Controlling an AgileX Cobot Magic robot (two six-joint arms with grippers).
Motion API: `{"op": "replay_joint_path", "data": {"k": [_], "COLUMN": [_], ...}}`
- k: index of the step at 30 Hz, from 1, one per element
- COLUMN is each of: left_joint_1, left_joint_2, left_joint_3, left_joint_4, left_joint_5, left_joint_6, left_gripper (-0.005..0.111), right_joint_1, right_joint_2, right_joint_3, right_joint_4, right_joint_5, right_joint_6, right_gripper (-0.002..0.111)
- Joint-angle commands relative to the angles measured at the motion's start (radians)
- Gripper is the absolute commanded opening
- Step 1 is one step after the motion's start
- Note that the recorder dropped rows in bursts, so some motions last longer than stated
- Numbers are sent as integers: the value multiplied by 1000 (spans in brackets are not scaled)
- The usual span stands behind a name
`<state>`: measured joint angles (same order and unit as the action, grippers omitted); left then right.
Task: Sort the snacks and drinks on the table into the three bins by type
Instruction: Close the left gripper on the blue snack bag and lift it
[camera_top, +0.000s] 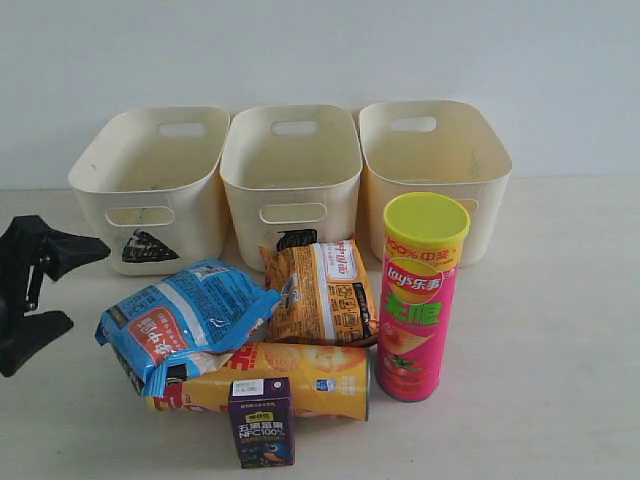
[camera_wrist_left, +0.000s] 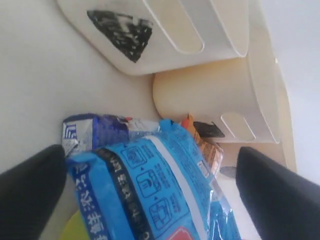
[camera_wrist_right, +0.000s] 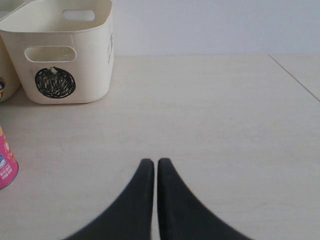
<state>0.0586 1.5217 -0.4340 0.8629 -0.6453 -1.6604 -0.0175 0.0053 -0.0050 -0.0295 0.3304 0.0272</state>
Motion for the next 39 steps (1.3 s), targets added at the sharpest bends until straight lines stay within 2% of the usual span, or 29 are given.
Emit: {"op": "replay_joint_path", "data": {"k": [1,4,10,14,21,29,32,39], "left_joint_1": [2,2,0,0,0,-2,-2,-2], "left_joint_2": [4,4,42,134,248,311,327,369], "left_joint_3": [5,5,5,-12,-34,-74,-88,-90], "left_joint_4": [141,187,219,143,83,87,87,91], "left_joint_5": [-21,-31,-35,-192,-230,-265,-275,-286], "left_joint_6": [-155,-210,-210,-151,-87,-74,-73,-71], "left_gripper": [88,88,88,88,88,87,80,48], "right_joint_1": [1,1,1,1,1,1,1,1], "right_joint_2": [-5,-5,-5,-5,-5,-5,-5,-5], "right_joint_3": [5,5,5,5,5,5,5,5], "right_joint_4": [-7,-7,-7,-7,-7,-7,-7,-7], "right_joint_5": [-8,-8,-8,-8,-8,-8,-8,-8], "right_joint_6": [-3,-3,-3,-3,-3,-3,-3,-3], "right_gripper": [0,0,0,0,0,0,0,0]}}
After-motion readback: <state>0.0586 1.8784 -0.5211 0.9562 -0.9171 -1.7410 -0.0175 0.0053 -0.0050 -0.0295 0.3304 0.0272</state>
